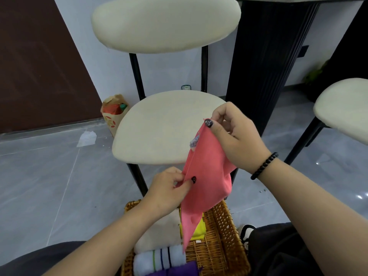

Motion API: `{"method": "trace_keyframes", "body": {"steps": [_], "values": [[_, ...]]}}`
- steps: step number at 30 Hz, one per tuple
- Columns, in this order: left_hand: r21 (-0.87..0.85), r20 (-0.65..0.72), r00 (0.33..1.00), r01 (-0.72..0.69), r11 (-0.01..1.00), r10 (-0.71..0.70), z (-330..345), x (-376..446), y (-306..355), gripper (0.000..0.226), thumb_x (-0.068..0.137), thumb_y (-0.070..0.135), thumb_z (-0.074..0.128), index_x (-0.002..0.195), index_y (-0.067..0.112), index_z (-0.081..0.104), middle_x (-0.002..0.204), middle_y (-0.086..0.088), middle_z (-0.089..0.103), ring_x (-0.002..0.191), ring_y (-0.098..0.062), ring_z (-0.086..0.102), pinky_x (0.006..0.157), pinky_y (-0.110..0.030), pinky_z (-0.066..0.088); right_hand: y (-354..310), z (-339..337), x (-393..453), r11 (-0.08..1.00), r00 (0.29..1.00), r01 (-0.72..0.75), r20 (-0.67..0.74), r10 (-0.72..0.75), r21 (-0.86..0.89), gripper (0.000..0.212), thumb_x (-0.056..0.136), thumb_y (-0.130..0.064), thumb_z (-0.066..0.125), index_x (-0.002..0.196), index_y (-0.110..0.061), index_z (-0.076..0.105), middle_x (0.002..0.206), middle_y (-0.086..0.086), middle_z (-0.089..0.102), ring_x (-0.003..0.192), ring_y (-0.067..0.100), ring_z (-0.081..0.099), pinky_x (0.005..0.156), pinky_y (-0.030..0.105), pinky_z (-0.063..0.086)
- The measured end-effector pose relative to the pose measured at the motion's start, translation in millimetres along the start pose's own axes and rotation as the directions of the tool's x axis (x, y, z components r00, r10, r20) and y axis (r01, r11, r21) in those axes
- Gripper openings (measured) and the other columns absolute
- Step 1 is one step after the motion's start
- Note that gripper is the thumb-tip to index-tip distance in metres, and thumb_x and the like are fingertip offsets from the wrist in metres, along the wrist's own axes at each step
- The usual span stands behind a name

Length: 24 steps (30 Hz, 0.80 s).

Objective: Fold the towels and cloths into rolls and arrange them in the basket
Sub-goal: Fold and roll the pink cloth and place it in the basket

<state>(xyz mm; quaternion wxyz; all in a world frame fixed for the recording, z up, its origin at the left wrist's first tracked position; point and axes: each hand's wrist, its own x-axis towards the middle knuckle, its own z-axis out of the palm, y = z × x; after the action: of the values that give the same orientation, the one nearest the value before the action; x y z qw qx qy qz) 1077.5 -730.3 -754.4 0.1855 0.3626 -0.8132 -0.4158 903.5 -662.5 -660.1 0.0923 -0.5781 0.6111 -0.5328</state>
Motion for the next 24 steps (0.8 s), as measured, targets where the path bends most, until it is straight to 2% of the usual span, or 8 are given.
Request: {"method": "trace_keyframes", "body": {"steps": [3,6,10,13,16,19,21,24], "values": [[0.001,0.101,0.995,0.012,1.0,-0.012,1,-1,-8,0.035,0.09,0.031,0.066,0.059,0.015,0.068,0.079,0.001,0.053,0.072,-0.009,0.054,0.068,-0.02,0.041,7,-13,5,0.999,0.995,-0.041,-0.095,0.041,0.001,0.012,0.095,-0.017,0.053,0.086,-0.022,0.049,0.076,-0.014,0.051,0.055,0.008,0.044,0.053,0.022,0.039],[-0.004,0.202,0.979,0.028,1.0,-0.026,1,-4,-18,0.03,0.088,0.034,0.067,0.063,0.019,0.072,0.076,0.006,0.048,0.066,0.0,0.049,0.063,-0.015,0.037,15,-27,8,0.997,0.984,-0.081,-0.155,0.083,0.017,0.012,0.097,-0.014,0.051,0.087,-0.018,0.048,0.076,-0.008,0.051,0.054,0.007,0.04,0.05,0.018,0.035],[0.011,0.252,0.966,0.052,0.999,-0.053,0,-9,-35,0.031,0.085,0.035,0.07,0.06,0.018,0.07,0.075,0.005,0.046,0.064,0.0,0.047,0.063,-0.016,0.038,31,-42,12,0.986,0.96,-0.15,-0.248,0.129,-0.067,0.019,0.096,-0.02,0.053,0.081,-0.027,0.045,0.074,-0.01,0.049,0.051,0.001,0.039,0.051,0.011,0.035],[0.045,0.238,0.969,0.053,0.998,-0.062,-3,-10,-48,0.031,0.084,0.032,0.073,0.063,0.009,0.07,0.072,0.004,0.046,0.064,-0.001,0.047,0.063,-0.016,0.037,45,-53,13,0.97,0.93,-0.222,-0.321,0.181,-0.098,0.021,0.096,-0.023,0.053,0.079,-0.031,0.043,0.075,-0.012,0.049,0.058,0.0,0.042,0.056,0.01,0.036],[0.06,0.205,0.976,0.056,0.997,-0.068,-11,-11,-56,0.029,0.082,0.029,0.075,0.055,0.022,0.068,0.07,0.005,0.048,0.063,-0.002,0.049,0.061,-0.017,0.037,55,-63,12,0.95,0.893,-0.29,-0.39,0.225,-0.117,0.016,0.096,-0.021,0.052,0.082,-0.026,0.046,0.076,-0.012,0.049,0.064,0.001,0.043,0.058,0.006,0.037],[0.052,0.187,0.979,0.066,0.996,-0.075,-22,-13,-56,0.019,0.08,0.032,0.074,0.064,0.022,0.075,0.073,0.001,0.057,0.068,-0.004,0.055,0.067,-0.024,0.042,63,-71,11,0.924,0.855,-0.358,-0.445,0.266,-0.136,0.008,0.096,-0.02,0.051,0.092,-0.015,0.048,0.077,-0.012,0.048,0.065,0.001,0.044,0.058,0.002,0.036],[0.027,0.127,0.986,0.102,0.994,-0.105,-31,-12,-54,0.011,0.08,0.028,0.076,0.069,0.028,0.077,0.076,0.001,0.065,0.071,-0.006,0.061,0.069,-0.023,0.045,67,-75,10,0.908,0.834,-0.396,-0.467,0.294,-0.136,0.008,0.097,-0.021,0.05,0.094,-0.014,0.048,0.077,-0.012,0.047,0.066,0.001,0.044,0.058,0.0,0.035],[-0.006,0.056,0.982,0.178,0.984,-0.178,-47,-8,-50,0.017,0.081,0.02,0.076,0.07,0.032,0.077,0.074,0.006,0.073,0.068,-0.001,0.065,0.066,-0.017,0.048,71,-79,8,0.887,0.804,-0.443,-0.495,0.33,-0.129,0.008,0.097,-0.021,0.05,0.095,-0.014,0.048,0.077,-0.013,0.047,0.067,0.0,0.044,0.057,-0.002,0.033]]}}
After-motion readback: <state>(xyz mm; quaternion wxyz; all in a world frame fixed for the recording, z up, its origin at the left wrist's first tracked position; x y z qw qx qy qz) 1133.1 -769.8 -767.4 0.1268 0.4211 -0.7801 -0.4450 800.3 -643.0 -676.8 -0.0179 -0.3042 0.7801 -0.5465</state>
